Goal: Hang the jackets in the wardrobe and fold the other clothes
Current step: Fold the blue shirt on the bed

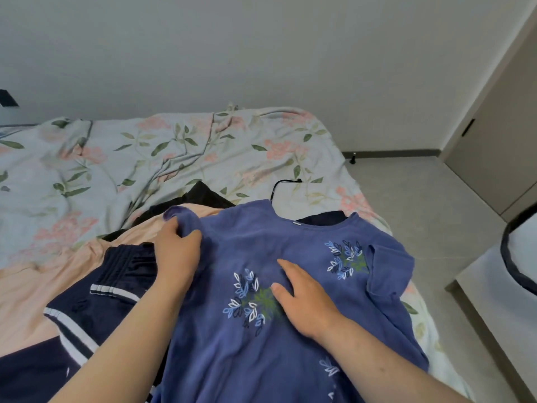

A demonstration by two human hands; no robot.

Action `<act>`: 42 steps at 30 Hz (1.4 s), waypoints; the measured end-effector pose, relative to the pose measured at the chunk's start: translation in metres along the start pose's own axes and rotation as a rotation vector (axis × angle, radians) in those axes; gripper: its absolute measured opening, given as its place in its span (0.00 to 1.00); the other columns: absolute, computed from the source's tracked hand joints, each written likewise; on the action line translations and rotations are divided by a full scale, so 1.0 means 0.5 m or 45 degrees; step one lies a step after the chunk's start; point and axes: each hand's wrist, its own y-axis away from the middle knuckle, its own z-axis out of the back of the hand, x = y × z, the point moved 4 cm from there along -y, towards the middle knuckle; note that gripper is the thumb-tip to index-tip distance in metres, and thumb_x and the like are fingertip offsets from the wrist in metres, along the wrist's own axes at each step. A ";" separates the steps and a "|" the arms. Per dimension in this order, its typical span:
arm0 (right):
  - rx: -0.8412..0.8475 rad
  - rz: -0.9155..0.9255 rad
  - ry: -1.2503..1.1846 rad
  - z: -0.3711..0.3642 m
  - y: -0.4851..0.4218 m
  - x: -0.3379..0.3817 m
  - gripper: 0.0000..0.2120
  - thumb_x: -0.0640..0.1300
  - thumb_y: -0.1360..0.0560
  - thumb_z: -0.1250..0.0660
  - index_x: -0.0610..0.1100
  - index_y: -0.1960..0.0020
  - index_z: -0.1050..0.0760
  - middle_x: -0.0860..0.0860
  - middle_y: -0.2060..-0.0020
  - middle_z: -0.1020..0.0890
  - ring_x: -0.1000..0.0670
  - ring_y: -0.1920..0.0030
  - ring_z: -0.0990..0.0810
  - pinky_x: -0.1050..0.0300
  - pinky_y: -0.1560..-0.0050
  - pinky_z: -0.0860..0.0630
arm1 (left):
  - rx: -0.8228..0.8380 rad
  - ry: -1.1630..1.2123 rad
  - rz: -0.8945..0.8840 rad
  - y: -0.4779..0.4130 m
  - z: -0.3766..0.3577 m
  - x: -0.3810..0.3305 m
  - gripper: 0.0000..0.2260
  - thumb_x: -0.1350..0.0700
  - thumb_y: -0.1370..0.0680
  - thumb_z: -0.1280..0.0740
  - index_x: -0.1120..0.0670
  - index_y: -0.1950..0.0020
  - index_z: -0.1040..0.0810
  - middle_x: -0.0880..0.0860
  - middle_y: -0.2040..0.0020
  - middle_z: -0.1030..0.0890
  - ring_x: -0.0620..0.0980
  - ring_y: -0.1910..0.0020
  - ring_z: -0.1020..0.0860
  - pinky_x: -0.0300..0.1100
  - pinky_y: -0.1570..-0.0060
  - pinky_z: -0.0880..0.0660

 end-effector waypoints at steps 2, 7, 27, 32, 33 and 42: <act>-0.098 0.020 0.048 0.030 0.046 -0.019 0.27 0.57 0.20 0.42 0.55 0.23 0.41 0.61 0.24 0.38 0.60 0.25 0.41 0.66 0.30 0.45 | 0.246 -0.198 -0.276 0.041 -0.061 -0.045 0.05 0.62 0.30 0.38 0.55 0.63 0.34 0.53 0.69 0.29 0.47 0.69 0.34 0.45 0.69 0.35; -0.315 0.021 0.122 0.089 0.153 -0.082 0.17 0.50 0.20 0.39 0.51 0.32 0.28 0.60 0.35 0.25 0.58 0.34 0.29 0.68 0.35 0.37 | 0.802 -0.500 -0.399 0.156 -0.169 -0.036 0.08 0.52 0.23 0.33 0.53 0.57 0.28 0.44 0.60 0.25 0.46 0.60 0.26 0.39 0.58 0.29; 0.480 -0.310 0.332 0.026 0.453 -0.178 0.15 0.49 0.31 0.31 0.47 0.69 0.34 0.52 0.71 0.29 0.51 0.68 0.31 0.56 0.66 0.33 | 0.435 -0.793 -0.109 0.443 0.221 0.167 0.15 0.52 0.32 0.22 0.58 0.58 0.24 0.55 0.65 0.21 0.57 0.64 0.24 0.49 0.67 0.29; 0.076 -0.627 -0.571 0.074 0.490 -0.182 0.08 0.33 0.33 0.39 0.44 0.65 0.33 0.46 0.72 0.30 0.49 0.73 0.30 0.59 0.68 0.32 | 0.579 -0.441 0.420 0.453 0.245 0.182 0.14 0.59 0.32 0.22 0.58 0.70 0.26 0.53 0.76 0.24 0.50 0.76 0.29 0.38 0.72 0.35; -0.028 -0.666 -0.784 0.087 0.496 -0.186 0.07 0.32 0.32 0.40 0.43 0.63 0.32 0.45 0.71 0.29 0.48 0.71 0.27 0.56 0.66 0.29 | 0.628 -0.406 0.478 0.456 0.249 0.185 0.16 0.63 0.30 0.23 0.56 0.72 0.28 0.52 0.77 0.27 0.48 0.79 0.32 0.35 0.75 0.37; -0.307 -0.758 -1.366 0.128 0.537 -0.190 0.06 0.38 0.19 0.40 0.41 0.47 0.25 0.44 0.67 0.17 0.47 0.71 0.20 0.51 0.67 0.19 | 0.505 0.706 0.940 0.467 0.264 0.174 0.06 0.62 0.20 0.40 0.59 0.49 0.23 0.59 0.59 0.16 0.56 0.61 0.18 0.49 0.62 0.19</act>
